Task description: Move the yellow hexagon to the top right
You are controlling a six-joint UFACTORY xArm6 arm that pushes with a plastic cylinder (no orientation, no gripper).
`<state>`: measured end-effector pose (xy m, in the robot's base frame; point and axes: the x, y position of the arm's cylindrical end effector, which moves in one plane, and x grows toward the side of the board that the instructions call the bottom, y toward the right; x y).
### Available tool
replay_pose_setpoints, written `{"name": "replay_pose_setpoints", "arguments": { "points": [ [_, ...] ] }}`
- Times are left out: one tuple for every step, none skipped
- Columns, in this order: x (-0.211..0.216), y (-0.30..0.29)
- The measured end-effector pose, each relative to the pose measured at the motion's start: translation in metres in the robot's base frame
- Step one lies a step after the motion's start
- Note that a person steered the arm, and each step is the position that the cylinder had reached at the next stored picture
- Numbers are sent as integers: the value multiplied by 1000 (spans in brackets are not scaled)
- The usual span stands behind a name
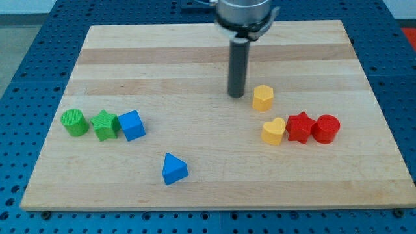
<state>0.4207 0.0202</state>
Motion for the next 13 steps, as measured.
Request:
{"name": "replay_pose_setpoints", "arguments": {
  "points": [
    [42,-16],
    [13,38],
    [-12,48],
    [-17,48],
    [0,21],
    [27,9],
    [32,46],
    [-16,86],
    [-16,88],
    [-68,120],
    [-65,116],
    [-26,88],
    [3,110]
  ]
}}
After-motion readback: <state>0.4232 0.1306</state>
